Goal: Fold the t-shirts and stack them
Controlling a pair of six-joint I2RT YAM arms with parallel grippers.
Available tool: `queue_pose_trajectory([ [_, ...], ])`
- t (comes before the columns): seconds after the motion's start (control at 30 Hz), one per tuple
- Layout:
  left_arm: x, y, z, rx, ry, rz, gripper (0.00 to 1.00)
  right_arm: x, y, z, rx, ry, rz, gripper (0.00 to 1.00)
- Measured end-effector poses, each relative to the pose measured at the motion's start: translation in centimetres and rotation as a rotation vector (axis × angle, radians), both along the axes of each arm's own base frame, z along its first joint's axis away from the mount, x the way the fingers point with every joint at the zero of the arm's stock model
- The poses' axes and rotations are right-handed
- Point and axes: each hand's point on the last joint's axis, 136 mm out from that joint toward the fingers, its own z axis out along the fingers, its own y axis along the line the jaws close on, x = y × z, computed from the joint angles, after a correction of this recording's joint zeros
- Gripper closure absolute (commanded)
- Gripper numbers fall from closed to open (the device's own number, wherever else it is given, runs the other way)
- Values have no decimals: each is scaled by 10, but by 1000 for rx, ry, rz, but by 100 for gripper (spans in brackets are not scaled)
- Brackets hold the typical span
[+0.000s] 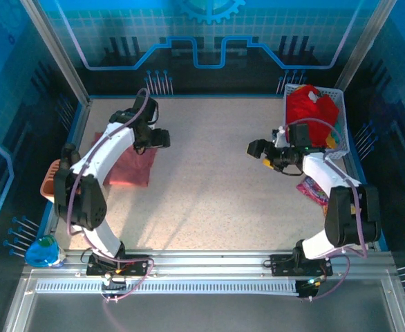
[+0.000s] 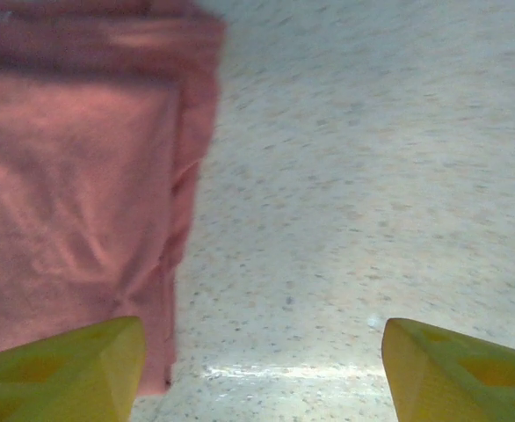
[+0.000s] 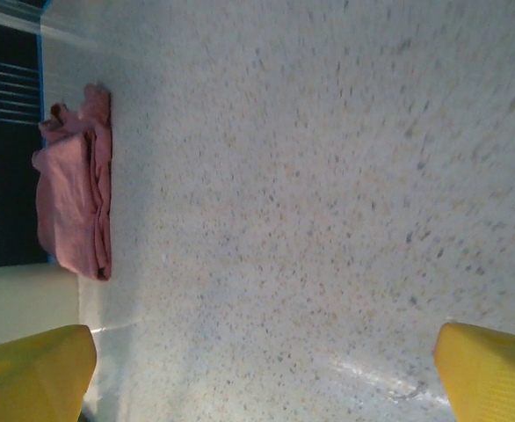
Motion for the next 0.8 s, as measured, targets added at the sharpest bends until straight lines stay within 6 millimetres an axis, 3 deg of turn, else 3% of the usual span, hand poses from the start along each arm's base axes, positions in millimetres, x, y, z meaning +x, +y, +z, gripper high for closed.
queue_pose_trajectory([
  [0.1, -6, -5, 16, -38, -101, -29, 1, 9, -16, 18, -105, -96, -45, 0],
  [0.27, -21, -2, 15, -46, -217, -62, 1, 10, -59, 35, -359, -275, -178, 0],
  [0.4, -31, 4, -12, -6, -257, -94, 1, -4, -84, 21, -544, -405, -230, 0],
  [0.57, -40, 18, -54, 25, -306, -98, 1, -19, -93, -14, -705, -484, -213, 0],
  [0.67, -43, 28, -73, 53, -342, -100, 1, -13, -95, -16, -755, -531, -210, 0],
  [0.8, -38, 32, -79, 86, -437, -123, 1, -5, -96, -20, -798, -597, -210, 0],
])
